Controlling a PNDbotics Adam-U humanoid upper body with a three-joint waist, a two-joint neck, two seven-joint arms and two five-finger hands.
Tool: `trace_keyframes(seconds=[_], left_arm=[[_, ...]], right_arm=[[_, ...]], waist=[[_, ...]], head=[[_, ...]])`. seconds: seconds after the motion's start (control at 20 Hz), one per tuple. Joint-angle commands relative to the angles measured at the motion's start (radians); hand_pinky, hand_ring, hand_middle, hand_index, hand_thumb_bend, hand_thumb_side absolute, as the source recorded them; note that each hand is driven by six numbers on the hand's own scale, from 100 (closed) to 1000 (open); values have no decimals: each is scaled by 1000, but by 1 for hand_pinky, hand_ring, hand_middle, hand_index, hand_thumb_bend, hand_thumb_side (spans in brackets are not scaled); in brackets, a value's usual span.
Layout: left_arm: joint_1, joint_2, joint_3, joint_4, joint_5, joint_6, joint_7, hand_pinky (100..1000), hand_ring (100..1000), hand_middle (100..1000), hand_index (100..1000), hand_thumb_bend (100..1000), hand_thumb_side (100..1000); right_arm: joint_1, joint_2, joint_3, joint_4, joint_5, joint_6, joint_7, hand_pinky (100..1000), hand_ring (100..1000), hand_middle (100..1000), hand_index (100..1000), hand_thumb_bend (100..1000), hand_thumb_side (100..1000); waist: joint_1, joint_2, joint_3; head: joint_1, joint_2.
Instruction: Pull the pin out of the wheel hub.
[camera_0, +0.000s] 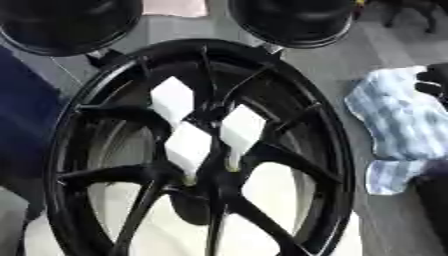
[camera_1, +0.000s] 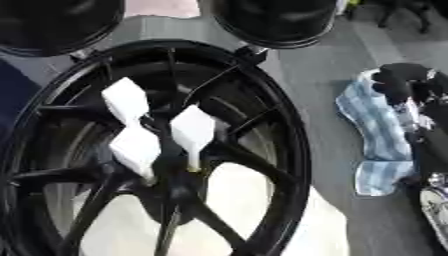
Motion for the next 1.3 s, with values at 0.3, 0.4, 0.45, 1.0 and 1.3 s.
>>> trace_keyframes(seconds=[0.3, 0.4, 0.45, 1.0, 1.3], left_arm=[[-3, 16, 11, -18, 2, -1, 4, 898, 750, 628, 773, 100, 730], [-4, 13, 8, -18, 1, 2, 2, 898, 750, 628, 774, 100, 730], [-5, 14, 8, -18, 1, 2, 2, 898, 750, 628, 774, 100, 729], [19, 25, 26, -18, 6, -20, 12, 898, 751, 628, 774, 100, 729], [21, 40, 28, -18, 13, -20, 12, 898, 752, 628, 774, 100, 725]], right_arm=[[-3, -41, -4, -19, 0, -7, 6, 768, 746, 673, 607, 414, 426], [-2, -41, -1, -19, 2, -5, 9, 768, 746, 673, 607, 415, 426], [-3, -41, 0, -19, 2, -5, 9, 768, 747, 673, 607, 415, 425], [27, -266, -14, -19, 83, -69, 76, 784, 777, 704, 635, 392, 427], [4, -482, -29, -19, 188, -107, 177, 802, 809, 742, 694, 415, 391]], waist=[[-2, -14, -1], [-2, -14, -1], [-2, -15, -1], [-5, -7, -32], [-12, -21, -39]], head=[[2, 15], [4, 17], [5, 15], [52, -21], [49, 24]])
